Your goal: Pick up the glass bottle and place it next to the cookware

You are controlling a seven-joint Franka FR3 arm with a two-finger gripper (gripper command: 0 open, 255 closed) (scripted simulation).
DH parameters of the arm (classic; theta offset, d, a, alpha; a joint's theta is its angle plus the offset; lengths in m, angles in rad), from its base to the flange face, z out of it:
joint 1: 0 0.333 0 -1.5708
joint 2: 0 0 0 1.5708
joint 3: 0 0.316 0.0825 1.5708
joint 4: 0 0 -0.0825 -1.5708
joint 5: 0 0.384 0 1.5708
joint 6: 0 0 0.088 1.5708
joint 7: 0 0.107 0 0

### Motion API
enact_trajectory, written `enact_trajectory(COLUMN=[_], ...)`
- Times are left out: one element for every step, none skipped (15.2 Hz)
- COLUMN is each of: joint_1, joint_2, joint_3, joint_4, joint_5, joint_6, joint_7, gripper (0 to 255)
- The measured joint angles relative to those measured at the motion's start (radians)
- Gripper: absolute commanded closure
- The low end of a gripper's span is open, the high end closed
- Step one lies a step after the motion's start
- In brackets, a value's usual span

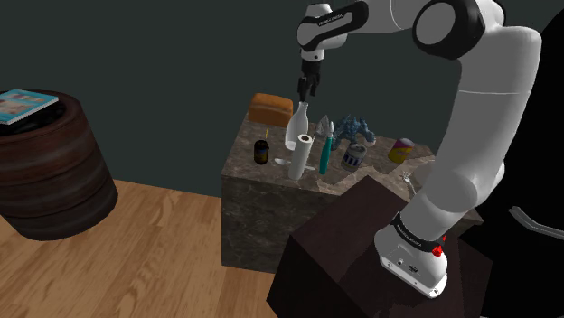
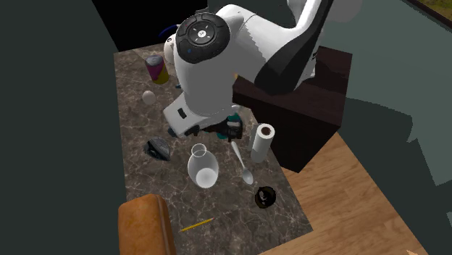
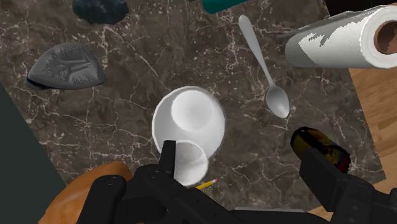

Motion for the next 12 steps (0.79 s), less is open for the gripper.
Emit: enact_trajectory(joint_1=[-0.008, -0.014, -0.023, -0.029, -0.034, -0.036, -0.038, -0.039, -0.040, -0.041, -0.041, -0.042], joint_2=[0.044, 0.098, 0.139, 0.182, 0.218, 0.237, 0.246, 0.256, 0.260, 0.266, 0.268, 0.273], joint_3=[-0.001, 0.001, 0.001, 0.002, 0.003, 0.004, 0.005, 0.005, 0.005, 0.005, 0.005, 0.005], joint_4=[0.050, 0.112, 0.158, 0.206, 0.251, 0.269, 0.273, 0.276, 0.269, 0.266, 0.257, 0.253], joint_5=[0.007, 0.015, 0.020, 0.026, 0.031, 0.033, 0.034, 0.035, 0.035, 0.036, 0.036, 0.036], joint_6=[-0.008, -0.019, -0.028, -0.036, -0.048, -0.048, -0.043, -0.037, -0.026, -0.016, -0.006, 0.004], joint_7=[-0.010, -0.017, -0.027, -0.032, -0.036, -0.036, -0.039, -0.039, -0.039, -0.040, -0.040, -0.041], gripper=[0, 0, 0, 0, 0, 0, 0, 0, 0, 0, 0, 0])
